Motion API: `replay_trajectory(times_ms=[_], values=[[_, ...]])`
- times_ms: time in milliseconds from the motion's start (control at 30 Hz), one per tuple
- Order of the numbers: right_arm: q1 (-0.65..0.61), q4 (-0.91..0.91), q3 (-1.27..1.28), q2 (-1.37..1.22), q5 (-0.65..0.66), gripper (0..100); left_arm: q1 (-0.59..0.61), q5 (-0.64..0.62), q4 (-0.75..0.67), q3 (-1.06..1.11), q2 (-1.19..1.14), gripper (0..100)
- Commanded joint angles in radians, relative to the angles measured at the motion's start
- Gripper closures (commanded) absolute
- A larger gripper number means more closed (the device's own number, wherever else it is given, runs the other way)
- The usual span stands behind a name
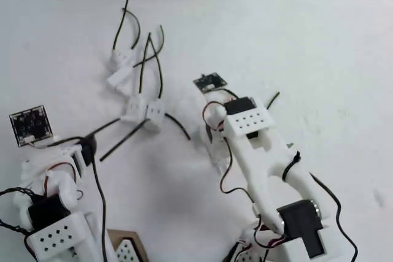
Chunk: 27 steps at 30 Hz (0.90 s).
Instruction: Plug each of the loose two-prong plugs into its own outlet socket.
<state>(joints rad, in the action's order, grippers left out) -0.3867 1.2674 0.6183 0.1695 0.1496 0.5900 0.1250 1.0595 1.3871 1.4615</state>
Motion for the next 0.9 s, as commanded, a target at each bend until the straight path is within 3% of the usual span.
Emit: replay_trajectory(times_ms=[0, 367, 733, 867], values=[[-0.002, -0.090, 0.037, 0.004, 0.003, 83.3, 0.004, 0.009, -0.014, -0.006, 0.007, 64], [-0.021, -0.160, 0.094, -0.001, 0.003, 86.8, 0.002, 0.011, -0.014, -0.006, 0.007, 64], [-0.051, -0.156, -0.011, -0.205, -0.081, 87.5, 0.002, 0.011, -0.014, -0.006, 0.007, 64], [-0.054, -0.154, -0.011, -0.163, -0.080, 96.2, 0.002, 0.011, -0.012, -0.006, 0.007, 64]])
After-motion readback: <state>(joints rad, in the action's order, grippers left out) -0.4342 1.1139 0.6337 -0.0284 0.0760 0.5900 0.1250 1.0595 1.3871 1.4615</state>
